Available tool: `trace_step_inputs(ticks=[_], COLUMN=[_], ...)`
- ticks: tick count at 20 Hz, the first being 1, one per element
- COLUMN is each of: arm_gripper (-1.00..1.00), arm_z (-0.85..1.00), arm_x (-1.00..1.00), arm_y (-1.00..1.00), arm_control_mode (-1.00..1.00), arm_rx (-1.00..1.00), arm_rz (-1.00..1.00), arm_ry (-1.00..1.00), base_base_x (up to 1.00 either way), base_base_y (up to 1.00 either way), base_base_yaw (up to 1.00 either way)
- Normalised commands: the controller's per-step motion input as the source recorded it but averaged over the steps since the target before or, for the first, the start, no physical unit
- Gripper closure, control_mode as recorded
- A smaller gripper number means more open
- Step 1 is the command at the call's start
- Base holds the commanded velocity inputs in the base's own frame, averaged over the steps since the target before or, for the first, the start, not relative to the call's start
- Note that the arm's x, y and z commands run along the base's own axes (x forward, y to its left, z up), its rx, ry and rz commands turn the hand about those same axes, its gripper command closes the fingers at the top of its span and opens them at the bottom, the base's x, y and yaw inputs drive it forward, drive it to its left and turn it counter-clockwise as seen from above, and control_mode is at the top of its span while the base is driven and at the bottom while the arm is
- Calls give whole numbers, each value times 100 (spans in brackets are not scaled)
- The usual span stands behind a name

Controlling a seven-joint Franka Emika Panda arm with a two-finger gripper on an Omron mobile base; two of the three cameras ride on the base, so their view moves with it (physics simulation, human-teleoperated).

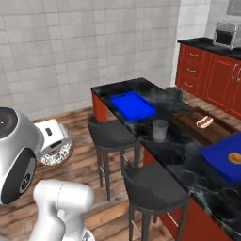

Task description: Take the cake and donut from the fridge and place them on the empty tray on the dining counter.

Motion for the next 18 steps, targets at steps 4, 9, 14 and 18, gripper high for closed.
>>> trace_step_inputs(ticks=[4, 9, 14, 18], arm_gripper=[100, 100, 100, 100], arm_z=[0, 0, 0, 0], arm_x=[0, 0, 0, 0], arm_y=[0, 0, 0, 0], arm_control_mode=[100, 100, 100, 100], arm_rx=[0, 0, 0, 0], arm_rz=[0, 0, 0, 0], arm_ry=[0, 0, 0, 0], base_base_x=[100, 100, 100, 100], base_base_y=[99, 100, 100, 99], base_base_yaw=[-46, -48, -47, -47])
